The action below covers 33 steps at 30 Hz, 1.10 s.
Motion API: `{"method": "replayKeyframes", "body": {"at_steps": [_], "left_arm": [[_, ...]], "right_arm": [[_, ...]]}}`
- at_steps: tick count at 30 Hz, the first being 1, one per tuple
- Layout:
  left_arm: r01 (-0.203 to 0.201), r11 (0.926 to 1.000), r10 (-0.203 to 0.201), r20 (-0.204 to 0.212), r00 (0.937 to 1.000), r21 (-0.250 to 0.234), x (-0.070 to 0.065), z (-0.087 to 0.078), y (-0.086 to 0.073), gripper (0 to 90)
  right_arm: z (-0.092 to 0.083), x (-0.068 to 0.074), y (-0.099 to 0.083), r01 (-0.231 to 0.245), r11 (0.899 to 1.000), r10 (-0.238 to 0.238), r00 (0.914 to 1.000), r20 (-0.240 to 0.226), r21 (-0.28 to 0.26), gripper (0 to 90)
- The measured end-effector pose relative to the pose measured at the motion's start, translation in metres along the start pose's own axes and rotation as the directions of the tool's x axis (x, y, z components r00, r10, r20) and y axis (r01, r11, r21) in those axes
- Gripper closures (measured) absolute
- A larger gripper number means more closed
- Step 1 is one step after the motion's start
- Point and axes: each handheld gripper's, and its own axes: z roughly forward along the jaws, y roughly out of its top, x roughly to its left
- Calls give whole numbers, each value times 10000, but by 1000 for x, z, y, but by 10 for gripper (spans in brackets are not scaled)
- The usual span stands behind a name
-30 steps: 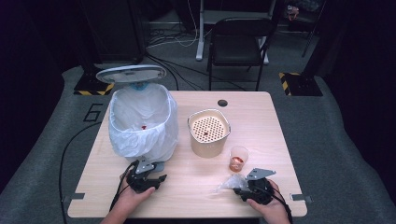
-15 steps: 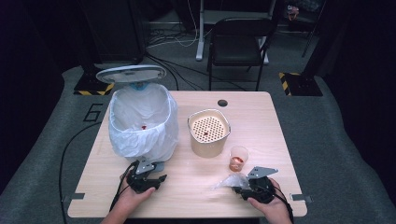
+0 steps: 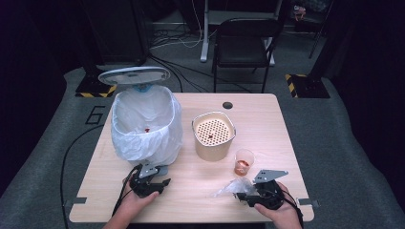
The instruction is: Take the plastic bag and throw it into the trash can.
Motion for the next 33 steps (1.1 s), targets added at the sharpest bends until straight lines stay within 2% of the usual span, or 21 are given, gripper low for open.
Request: {"method": "replayKeyframes", "body": {"at_steps": [3, 6, 12, 16, 21, 33], "left_arm": [[9, 10000, -9, 10, 10000, 18, 0, 0, 0, 374], [-1, 10000, 1, -8, 10000, 9, 0, 0, 0, 373], [93, 9998, -93, 12, 10000, -196, -1, 1, 0, 374], [97, 9999, -97, -15, 10000, -126, -2, 1, -1, 373], [99, 9998, -100, -16, 9999, -162, -1, 1, -1, 373], [174, 9995, -173, 19, 9998, -261, 0, 1, -1, 373]], "right_arm": [[-7, 4, 7, -6, 10000, 6, 9999, 121, -19, 610], [-13, 5, 13, 207, 9998, -207, 9997, 95, -71, 611], [-23, 7, 24, 164, 9996, -166, 9998, -77, -251, 611], [-29, 8, 33, 298, 9992, -302, 9994, -149, -268, 610], [-35, 12, 44, 429, 9990, -433, 9987, -271, -139, 610], [-44, 24, 69, 737, 9971, -747, 9957, -547, -209, 609]]}}
